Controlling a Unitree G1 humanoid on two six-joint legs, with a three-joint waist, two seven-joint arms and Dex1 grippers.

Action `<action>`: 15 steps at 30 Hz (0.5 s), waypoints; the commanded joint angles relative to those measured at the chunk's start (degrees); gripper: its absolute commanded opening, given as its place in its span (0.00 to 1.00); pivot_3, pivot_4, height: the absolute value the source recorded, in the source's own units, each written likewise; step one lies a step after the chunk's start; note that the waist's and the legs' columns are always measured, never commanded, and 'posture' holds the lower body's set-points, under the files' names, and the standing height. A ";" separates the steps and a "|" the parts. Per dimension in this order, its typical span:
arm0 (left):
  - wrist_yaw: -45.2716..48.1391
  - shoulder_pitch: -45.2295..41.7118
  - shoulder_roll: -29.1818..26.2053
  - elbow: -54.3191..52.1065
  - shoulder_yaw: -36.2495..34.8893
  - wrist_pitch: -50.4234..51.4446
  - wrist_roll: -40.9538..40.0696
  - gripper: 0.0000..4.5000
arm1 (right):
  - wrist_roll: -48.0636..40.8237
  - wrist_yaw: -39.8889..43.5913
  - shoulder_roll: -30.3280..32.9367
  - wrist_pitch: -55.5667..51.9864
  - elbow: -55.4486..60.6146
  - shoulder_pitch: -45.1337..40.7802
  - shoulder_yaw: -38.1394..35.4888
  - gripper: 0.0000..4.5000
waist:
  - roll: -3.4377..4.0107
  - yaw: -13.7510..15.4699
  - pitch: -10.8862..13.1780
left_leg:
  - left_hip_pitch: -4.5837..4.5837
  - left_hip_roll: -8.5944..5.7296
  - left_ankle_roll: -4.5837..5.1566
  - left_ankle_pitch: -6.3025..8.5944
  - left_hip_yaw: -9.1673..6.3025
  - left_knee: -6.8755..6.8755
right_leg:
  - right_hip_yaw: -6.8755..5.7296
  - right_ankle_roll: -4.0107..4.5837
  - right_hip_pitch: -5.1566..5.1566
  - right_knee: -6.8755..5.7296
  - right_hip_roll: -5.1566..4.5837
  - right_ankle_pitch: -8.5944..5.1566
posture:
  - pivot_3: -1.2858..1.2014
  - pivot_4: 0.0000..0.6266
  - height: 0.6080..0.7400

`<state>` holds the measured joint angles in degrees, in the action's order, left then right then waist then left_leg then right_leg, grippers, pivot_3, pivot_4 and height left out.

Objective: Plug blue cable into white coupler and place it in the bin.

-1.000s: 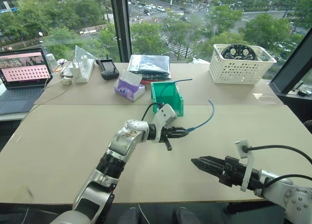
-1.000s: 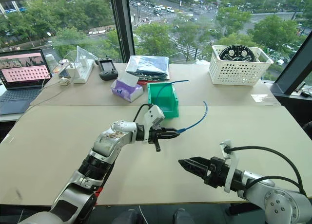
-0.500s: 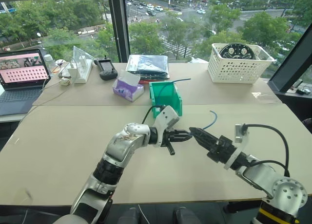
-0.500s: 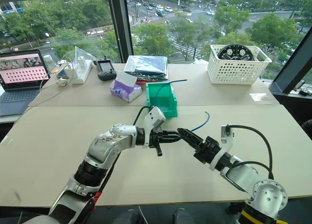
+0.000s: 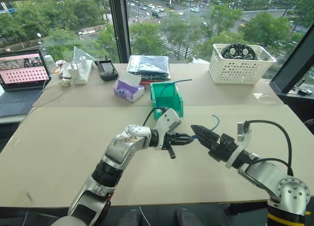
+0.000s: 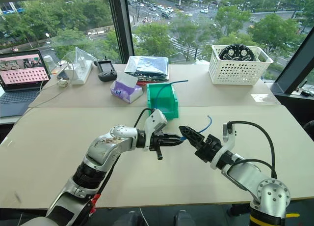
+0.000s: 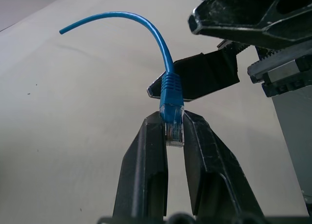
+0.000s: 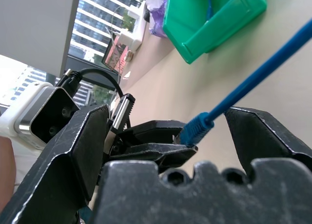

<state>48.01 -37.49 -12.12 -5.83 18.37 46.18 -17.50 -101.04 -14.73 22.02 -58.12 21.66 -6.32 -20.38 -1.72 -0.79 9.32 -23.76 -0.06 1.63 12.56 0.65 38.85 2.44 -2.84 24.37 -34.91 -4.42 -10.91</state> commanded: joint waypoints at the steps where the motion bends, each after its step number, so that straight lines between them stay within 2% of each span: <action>1: -0.16 -0.81 0.59 -1.28 0.14 -1.66 -0.71 0.02 | -3.58 -0.93 1.80 3.61 3.24 0.88 1.85 0.67 | 0.00 0.00 0.00 | 0.00 0.00 0.00 0.00 0.00 0.00 | 0.00 0.01 0.00 0.00 0.00 0.00 | 0.52 0.24 1.00; 9: -0.39 -0.82 0.82 -0.75 0.23 -2.25 -1.16 0.02 | -4.81 -1.09 4.81 7.98 2.97 1.38 3.93 0.05 | 0.00 0.01 0.00 | -0.01 0.00 0.00 0.00 0.00 0.00 | 0.01 0.02 0.00 0.03 0.00 -0.02 | 0.52 0.24 1.00; 10: -0.38 -0.66 0.67 -0.81 0.16 -2.22 -1.23 0.02 | -4.83 -1.03 5.19 8.35 2.84 1.31 3.99 0.02 | -0.01 0.02 0.00 | -0.01 0.00 0.00 0.00 0.00 0.00 | 0.01 0.02 0.00 0.03 0.00 -0.02 | 0.52 0.24 1.00; 13: -0.95 -0.05 -0.18 -1.01 -0.22 -2.23 -0.87 0.02 | -4.46 -0.54 6.51 9.40 2.01 0.30 3.49 0.02 | -0.01 0.03 0.00 | -0.02 0.00 0.00 0.00 0.00 0.00 | 0.01 0.02 0.00 0.04 0.00 -0.02 | 0.52 0.24 1.00; 15: 0.64 0.49 -1.55 -2.16 -1.00 -0.08 -2.96 0.24 | -4.04 0.16 7.83 9.87 0.80 -1.28 2.98 0.00 | -0.01 0.03 0.01 | -0.02 0.00 0.00 0.00 0.00 0.01 | 0.02 0.02 0.00 0.05 0.00 -0.02 | 0.52 0.24 1.00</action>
<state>47.44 -37.43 -12.61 -5.96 18.08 44.82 -18.62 -103.96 -16.21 28.55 -50.51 21.76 -5.59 -15.34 -1.73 -0.77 9.33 -23.78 -0.06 1.63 12.56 0.65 38.86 2.46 -2.82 24.37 -34.86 -4.42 -10.93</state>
